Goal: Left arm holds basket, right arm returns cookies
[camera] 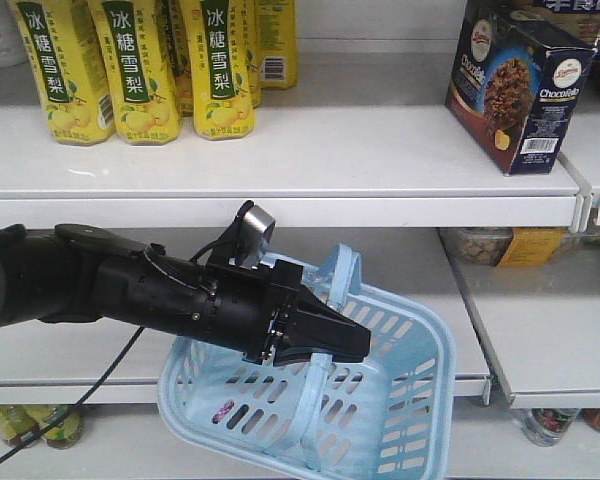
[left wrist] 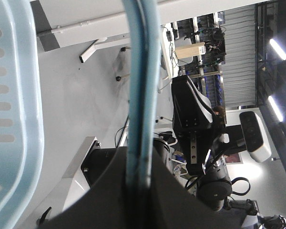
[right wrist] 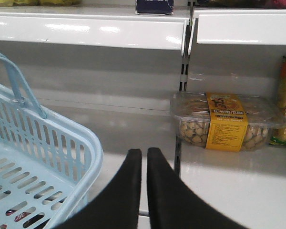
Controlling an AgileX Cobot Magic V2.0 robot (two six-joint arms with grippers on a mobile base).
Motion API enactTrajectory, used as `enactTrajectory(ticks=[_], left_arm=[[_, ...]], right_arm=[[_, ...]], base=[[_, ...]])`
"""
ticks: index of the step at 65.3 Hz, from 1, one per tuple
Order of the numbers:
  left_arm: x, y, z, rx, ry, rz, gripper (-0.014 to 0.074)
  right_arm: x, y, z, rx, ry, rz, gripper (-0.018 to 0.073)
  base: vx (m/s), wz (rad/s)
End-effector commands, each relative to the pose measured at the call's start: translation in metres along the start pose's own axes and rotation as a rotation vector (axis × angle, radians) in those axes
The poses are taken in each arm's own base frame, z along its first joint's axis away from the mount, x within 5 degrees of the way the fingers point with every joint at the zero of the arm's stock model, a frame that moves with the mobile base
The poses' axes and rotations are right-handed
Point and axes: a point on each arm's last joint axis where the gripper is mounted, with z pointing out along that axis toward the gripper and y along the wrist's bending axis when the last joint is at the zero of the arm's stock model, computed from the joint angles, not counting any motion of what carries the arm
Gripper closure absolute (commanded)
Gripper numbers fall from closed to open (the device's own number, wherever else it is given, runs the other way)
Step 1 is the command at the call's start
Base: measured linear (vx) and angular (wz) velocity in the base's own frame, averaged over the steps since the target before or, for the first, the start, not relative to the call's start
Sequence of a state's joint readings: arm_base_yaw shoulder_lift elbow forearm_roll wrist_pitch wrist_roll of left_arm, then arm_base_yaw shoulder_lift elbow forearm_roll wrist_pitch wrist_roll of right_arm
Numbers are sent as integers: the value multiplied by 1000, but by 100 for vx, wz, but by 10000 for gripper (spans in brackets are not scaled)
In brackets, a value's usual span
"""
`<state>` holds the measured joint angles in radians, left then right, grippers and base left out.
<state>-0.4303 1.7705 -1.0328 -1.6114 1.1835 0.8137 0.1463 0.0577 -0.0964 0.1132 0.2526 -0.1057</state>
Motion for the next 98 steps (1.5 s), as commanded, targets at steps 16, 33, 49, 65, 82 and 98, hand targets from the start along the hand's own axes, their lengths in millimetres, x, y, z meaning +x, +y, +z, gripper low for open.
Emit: enactTrajectory(ticks=[16,33,49,65,82,98], left_arm=[[-18,-31,-10,120,-154,11,602],[-13,-35,-7,142,-119,21,602],[33,-62,-7,130,-95,67,602],[94,-77,-26,47,-162,215,602],[152,-56,-67,-156,-378,296,602],[188,-39,-109,-454,-573,568,602]], right_arm=[[-16,-1,-2,16,-97,0,566],[-16,-1,-2,16,-97,0,566],[-16,-1,-2,16,-96,0,566],[-16,-1,-2,16,-96,0,565],[-16,-1,-2,16,-96,0,565],[-16,-1,-2,16,-94,0,565]], base=[[0,0],[0,0],[0,0],[0,0],[0,0],[0,0]])
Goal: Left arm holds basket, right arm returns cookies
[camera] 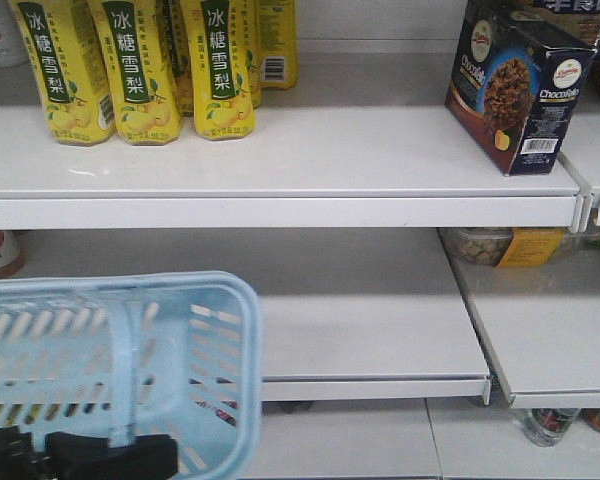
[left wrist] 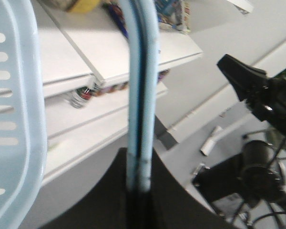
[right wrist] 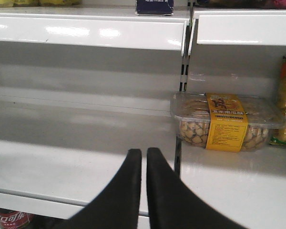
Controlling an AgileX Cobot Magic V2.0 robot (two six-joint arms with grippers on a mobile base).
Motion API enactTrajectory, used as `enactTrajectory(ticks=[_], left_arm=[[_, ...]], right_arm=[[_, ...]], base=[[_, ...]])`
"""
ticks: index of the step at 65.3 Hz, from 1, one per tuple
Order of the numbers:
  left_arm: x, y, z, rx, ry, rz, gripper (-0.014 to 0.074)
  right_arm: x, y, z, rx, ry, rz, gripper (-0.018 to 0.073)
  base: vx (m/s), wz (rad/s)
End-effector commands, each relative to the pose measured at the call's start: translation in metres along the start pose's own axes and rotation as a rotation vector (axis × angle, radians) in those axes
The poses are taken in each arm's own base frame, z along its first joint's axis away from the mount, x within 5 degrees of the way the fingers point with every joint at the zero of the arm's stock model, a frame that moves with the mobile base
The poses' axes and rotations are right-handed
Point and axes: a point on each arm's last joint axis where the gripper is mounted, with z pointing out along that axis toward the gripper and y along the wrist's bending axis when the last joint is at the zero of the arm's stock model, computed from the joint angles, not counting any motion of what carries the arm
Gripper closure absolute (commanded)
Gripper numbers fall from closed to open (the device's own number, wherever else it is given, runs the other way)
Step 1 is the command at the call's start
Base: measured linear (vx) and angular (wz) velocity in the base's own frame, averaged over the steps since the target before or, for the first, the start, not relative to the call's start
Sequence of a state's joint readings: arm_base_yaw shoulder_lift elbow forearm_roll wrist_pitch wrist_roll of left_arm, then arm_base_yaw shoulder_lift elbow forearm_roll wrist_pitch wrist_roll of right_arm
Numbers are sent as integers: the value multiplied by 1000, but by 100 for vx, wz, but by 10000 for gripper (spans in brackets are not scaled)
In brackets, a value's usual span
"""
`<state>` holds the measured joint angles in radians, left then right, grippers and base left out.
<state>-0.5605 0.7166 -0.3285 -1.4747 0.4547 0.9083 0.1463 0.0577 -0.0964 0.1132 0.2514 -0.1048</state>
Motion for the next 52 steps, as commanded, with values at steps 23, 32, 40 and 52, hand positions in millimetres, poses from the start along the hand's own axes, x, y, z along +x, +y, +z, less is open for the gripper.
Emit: enactTrajectory(ticks=[23,32,40,52], left_arm=[[15,33,-45,-317,-330,264,601],[25,47,-53,-387,-437,239,599],[33,58,-63,-488,-516,241,599],[42,68,-72,-624,-588,331,599]], right_arm=[[-15,-1,-2,16,-92,-1,565],[-15,-1,-2,16,-92,-1,565],[-15,-1,-2,16,-92,-1,565],[-15,-1,-2,16,-92,-1,565]], base=[[0,0],[0,0],[0,0],[0,0]])
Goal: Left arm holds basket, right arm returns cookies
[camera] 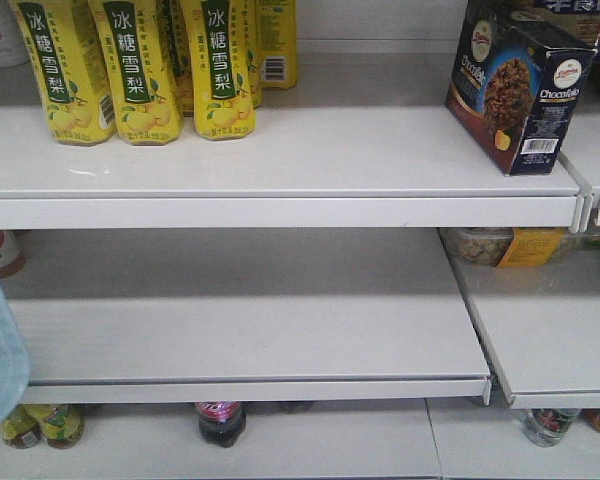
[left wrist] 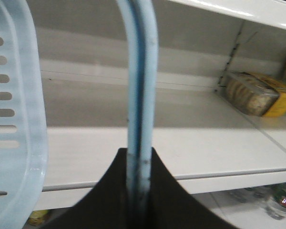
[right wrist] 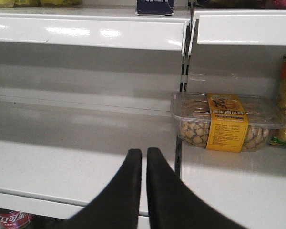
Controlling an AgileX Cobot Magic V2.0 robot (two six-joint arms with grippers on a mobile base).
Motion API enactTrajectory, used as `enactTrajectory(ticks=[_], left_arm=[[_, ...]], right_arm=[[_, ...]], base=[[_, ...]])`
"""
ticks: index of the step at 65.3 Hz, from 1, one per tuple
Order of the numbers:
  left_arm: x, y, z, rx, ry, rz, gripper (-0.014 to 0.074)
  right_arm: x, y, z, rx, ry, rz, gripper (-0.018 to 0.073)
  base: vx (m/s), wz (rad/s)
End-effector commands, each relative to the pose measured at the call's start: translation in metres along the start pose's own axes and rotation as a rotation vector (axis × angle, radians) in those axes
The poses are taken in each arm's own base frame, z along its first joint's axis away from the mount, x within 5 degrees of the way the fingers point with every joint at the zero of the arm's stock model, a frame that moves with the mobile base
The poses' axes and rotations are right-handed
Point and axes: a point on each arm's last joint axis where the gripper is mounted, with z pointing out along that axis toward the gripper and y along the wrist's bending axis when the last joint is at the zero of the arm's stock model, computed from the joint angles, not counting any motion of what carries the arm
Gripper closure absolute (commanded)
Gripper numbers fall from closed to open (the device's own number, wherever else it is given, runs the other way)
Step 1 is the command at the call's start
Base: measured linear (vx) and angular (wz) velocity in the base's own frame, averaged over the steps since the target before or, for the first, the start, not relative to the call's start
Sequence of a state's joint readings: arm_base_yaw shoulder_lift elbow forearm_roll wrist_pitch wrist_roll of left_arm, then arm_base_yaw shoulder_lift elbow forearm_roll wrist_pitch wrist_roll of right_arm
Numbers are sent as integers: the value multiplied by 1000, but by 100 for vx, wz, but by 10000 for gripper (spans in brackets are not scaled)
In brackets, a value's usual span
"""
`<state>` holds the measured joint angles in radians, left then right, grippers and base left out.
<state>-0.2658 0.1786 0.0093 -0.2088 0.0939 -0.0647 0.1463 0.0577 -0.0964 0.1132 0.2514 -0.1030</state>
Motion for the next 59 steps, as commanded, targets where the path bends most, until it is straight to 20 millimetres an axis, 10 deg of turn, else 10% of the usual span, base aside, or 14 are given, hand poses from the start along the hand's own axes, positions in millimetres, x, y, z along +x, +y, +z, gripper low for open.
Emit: enactTrajectory(ticks=[1,59], left_arm=[[-16,2,-5,-44,-172,67,599],[-12,15,-20,-270,-235,101,599]], right_arm=[[-15,-1,-2,16,-92,-3,565],[-15,-1,-2,16,-92,-3,565]], base=[[0,0],[0,0]])
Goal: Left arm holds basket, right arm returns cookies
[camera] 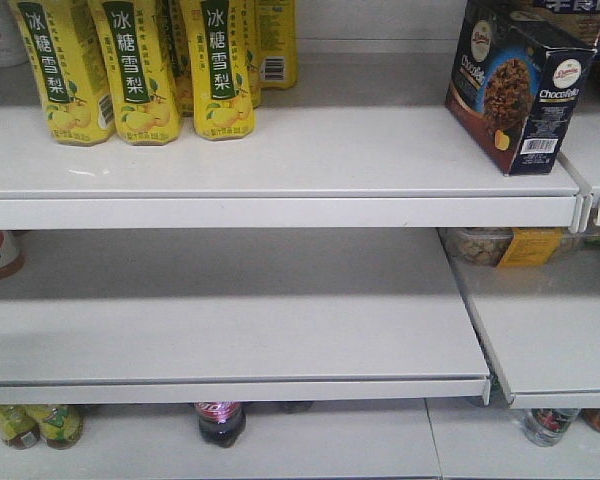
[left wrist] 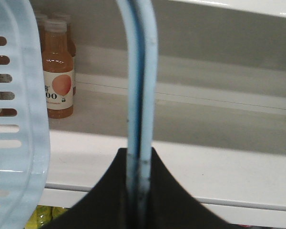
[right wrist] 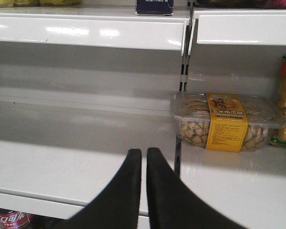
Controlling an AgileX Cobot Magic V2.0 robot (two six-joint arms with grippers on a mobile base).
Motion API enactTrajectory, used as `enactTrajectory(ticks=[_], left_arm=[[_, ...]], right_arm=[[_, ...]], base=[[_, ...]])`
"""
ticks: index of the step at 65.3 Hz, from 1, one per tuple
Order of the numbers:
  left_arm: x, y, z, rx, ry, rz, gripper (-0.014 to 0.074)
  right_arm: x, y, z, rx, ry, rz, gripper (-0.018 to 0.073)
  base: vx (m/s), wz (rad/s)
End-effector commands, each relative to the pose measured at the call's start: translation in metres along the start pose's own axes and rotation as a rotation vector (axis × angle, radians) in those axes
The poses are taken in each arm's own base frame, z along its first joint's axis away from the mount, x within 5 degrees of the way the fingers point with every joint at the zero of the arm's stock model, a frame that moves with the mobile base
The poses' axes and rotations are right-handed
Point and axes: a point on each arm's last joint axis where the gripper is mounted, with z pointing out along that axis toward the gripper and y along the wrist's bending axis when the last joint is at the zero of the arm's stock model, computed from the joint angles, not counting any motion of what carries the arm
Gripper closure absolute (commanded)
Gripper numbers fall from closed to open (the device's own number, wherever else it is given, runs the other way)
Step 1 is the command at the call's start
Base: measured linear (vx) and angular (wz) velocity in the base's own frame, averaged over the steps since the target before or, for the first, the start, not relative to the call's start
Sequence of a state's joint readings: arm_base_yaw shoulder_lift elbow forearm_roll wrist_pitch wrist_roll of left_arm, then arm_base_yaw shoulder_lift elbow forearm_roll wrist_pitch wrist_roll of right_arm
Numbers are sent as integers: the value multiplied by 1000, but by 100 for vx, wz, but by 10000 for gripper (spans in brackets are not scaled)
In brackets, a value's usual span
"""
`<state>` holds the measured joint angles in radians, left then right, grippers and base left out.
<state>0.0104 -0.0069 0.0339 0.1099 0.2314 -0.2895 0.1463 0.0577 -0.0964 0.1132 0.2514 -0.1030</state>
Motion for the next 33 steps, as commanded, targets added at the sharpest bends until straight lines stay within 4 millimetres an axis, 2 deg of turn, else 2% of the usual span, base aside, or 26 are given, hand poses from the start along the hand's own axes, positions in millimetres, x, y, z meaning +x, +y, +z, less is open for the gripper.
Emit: enactTrajectory(ticks=[1,9,33], left_arm=[[-19,-4,-5,32,-151,42,599],[-21,-5,-5,32,-166,92,599],[-20,-6,-5,54,-163,86,599]], right_arm=[[-15,-1,-2,16,-92,-3,565],[-15,-1,-2,16,-92,-3,565],[-15,-1,-2,16,-92,-3,565]], base=[[0,0],[0,0],[0,0]])
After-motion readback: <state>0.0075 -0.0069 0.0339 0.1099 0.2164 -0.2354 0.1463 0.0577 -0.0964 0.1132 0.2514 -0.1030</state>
